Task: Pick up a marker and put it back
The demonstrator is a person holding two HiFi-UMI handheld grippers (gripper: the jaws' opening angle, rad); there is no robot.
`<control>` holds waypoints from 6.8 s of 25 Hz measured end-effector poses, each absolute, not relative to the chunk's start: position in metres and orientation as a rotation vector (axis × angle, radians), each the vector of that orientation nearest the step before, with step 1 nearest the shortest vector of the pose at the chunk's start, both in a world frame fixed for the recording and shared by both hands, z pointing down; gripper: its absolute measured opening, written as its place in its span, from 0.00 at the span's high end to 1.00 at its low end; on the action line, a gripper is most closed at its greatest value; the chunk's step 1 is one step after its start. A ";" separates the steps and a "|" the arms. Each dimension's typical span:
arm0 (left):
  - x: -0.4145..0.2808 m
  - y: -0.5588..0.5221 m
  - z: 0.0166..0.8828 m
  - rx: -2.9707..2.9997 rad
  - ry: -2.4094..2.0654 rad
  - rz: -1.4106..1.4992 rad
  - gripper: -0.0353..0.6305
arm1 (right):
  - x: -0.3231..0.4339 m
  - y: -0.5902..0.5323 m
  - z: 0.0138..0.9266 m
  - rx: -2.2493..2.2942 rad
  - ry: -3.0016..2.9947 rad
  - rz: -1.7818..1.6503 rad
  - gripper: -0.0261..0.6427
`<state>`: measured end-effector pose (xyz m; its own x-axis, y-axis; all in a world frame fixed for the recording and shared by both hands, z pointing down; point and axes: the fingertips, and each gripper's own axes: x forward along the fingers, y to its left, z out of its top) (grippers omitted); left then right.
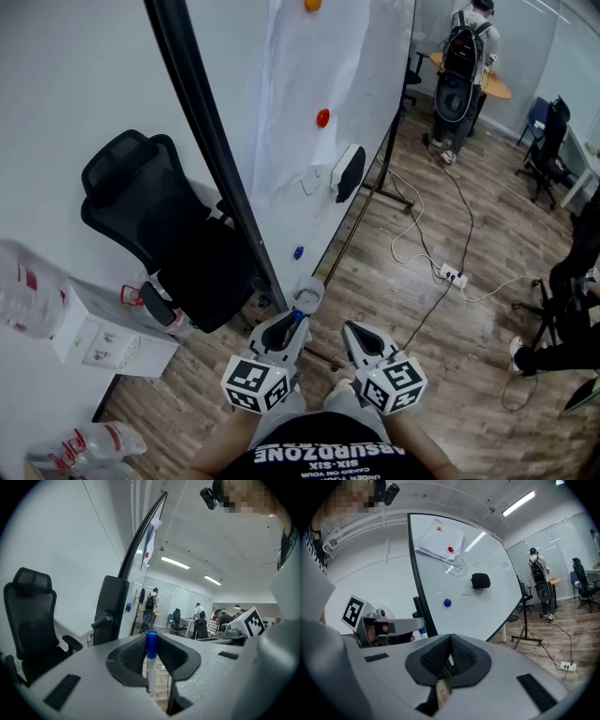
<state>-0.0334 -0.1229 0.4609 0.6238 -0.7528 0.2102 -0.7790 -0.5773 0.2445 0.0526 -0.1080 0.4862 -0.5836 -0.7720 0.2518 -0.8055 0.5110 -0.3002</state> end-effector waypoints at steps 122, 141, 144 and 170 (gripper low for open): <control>0.032 -0.201 0.527 2.618 -1.329 0.687 0.85 | 0.075 -0.171 0.503 1.343 -2.623 0.640 0.97; 0.035 -0.198 0.518 2.633 -1.301 0.671 0.80 | 0.075 -0.163 0.501 1.372 -2.607 0.642 0.97; 0.035 -0.197 0.512 2.642 -1.308 0.644 0.79 | 0.074 -0.161 0.501 1.376 -2.605 0.638 0.97; 0.017 -0.167 0.468 2.636 -1.315 0.456 0.80 | 0.056 -0.135 0.493 1.378 -2.632 0.626 0.97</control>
<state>0.0165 -0.1668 0.4683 0.5670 -0.7507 0.3390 -0.7995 -0.6006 0.0073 0.0560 -0.1355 0.4928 -0.5836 -0.7629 0.2783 -0.8065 0.5044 -0.3083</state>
